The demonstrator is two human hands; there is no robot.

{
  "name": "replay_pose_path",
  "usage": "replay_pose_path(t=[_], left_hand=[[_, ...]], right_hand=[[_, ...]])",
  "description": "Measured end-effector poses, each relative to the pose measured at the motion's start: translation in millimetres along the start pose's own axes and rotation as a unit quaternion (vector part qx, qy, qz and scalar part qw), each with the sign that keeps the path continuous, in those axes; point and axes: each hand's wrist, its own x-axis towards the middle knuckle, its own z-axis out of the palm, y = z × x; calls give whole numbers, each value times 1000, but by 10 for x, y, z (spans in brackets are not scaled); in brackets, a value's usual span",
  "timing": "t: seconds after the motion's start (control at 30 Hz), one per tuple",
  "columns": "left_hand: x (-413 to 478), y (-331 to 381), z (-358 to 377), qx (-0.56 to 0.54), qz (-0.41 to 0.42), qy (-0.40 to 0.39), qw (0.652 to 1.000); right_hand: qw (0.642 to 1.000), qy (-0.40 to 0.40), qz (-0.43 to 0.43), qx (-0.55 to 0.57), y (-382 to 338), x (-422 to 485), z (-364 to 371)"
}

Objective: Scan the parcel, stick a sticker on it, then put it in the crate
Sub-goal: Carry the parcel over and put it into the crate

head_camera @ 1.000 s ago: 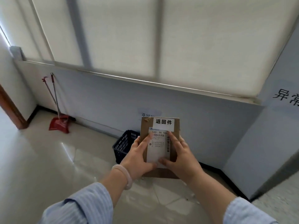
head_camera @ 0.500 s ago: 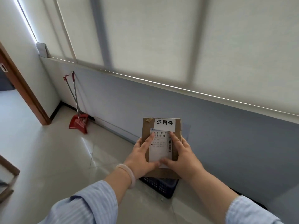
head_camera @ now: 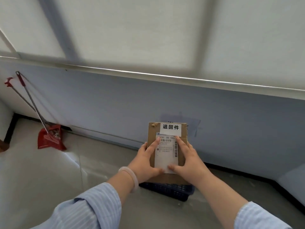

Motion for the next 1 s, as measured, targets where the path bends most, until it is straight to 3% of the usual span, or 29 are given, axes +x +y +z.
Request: replay_pose_path(t=[0.43, 0.63, 1.0], left_hand=[[1769, -995, 271, -9, -49, -95, 994], [2712, -1876, 907, 24, -71, -139, 988], [4186, -4101, 2748, 54, -100, -216, 970]], right_hand=[[993, -14, 112, 45, 896, 1462, 580], [984, -28, 169, 43, 1865, 2252, 1269], [967, -76, 242, 34, 4292, 3275, 3058]])
